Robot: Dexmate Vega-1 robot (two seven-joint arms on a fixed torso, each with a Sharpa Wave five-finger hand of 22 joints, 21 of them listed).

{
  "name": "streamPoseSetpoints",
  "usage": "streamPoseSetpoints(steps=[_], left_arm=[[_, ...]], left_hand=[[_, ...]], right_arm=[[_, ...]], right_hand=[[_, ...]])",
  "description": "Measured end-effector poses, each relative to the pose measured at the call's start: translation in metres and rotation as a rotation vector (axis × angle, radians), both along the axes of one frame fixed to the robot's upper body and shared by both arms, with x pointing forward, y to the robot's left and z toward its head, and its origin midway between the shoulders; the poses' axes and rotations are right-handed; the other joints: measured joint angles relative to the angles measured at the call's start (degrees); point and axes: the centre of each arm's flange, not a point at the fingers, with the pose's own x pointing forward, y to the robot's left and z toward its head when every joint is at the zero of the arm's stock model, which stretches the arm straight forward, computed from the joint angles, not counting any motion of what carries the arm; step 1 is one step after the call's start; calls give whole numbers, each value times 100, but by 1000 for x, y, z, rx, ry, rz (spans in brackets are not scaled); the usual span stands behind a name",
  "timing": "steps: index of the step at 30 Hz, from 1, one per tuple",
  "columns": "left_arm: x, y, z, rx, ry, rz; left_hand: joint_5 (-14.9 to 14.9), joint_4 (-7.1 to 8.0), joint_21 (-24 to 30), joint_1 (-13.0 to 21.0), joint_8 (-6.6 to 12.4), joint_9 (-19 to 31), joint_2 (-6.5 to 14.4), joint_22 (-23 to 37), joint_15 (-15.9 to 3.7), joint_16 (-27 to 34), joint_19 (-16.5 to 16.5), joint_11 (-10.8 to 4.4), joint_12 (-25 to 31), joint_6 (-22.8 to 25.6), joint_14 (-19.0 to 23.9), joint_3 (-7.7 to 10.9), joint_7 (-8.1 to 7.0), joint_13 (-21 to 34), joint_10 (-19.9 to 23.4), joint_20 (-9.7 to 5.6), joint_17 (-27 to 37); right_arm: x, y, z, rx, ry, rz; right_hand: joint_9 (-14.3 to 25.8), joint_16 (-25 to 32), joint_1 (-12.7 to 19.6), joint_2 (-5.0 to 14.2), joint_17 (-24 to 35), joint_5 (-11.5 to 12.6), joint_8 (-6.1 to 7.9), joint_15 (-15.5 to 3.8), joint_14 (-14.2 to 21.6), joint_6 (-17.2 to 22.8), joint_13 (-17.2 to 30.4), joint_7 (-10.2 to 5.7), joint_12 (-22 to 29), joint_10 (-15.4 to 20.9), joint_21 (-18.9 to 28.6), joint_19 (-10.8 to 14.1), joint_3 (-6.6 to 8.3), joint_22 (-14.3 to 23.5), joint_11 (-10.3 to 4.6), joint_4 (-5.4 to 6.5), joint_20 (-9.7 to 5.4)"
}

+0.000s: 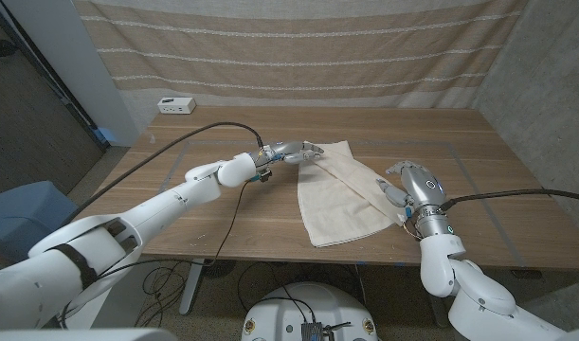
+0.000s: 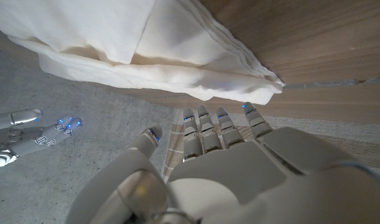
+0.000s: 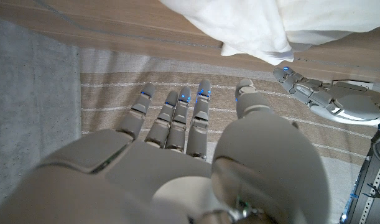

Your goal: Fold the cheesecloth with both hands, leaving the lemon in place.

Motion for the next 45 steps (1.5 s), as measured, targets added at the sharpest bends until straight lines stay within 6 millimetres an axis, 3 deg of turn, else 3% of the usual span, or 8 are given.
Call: streamPoseSetpoints(steps=[15, 30, 42, 45], left_arm=[[-2, -3, -1, 1, 1, 2], [-3, -4, -1, 1, -1, 3], [-2, -5, 1, 1, -2, 4], [-1, -5, 2, 2, -2, 5]], left_hand=[[-17, 22, 0, -14, 0, 0, 15, 0, -1, 0, 0, 0, 0, 1, 0, 23, 0, -27, 0, 0, 0], [-17, 81, 0, -14, 0, 1, 15, 0, -1, 0, 1, 0, 0, 1, 0, 50, 0, -27, 0, -1, -29], [-17, 102, 0, -14, 0, 1, 15, 0, -1, 0, 1, 0, 0, -54, 0, 72, 10, -26, 1, -1, -29], [-17, 102, 0, -14, 0, 1, 15, 0, -1, 0, 1, 1, 0, -54, 0, 72, 10, -26, 1, -1, -29]], right_arm=[[-8, 8, -22, -42, 46, -29], [1, 14, -39, -106, 110, -61], [7, 13, -44, -152, 121, -104], [13, 14, -51, -181, 126, -124]], right_hand=[[26, -42, 31, -181, -16, 46, 89, 0, 1, 41, 27, -104, 0, 1, 0, 1, -67, 0, -61, -23, 0], [26, -42, 61, -211, -16, 134, 122, 0, 1, 62, 26, -125, 0, 1, 0, 23, -50, 1, -60, -38, -21], [25, -42, 147, -373, -51, 219, 122, 1, 2, -33, 45, -194, -49, -65, 0, 13, -29, 1, -140, -63, -33], [42, -42, 346, -459, -78, 324, 121, 0, 2, -64, 55, -225, -49, -104, 0, 69, 19, 1, -181, -151, -89]])
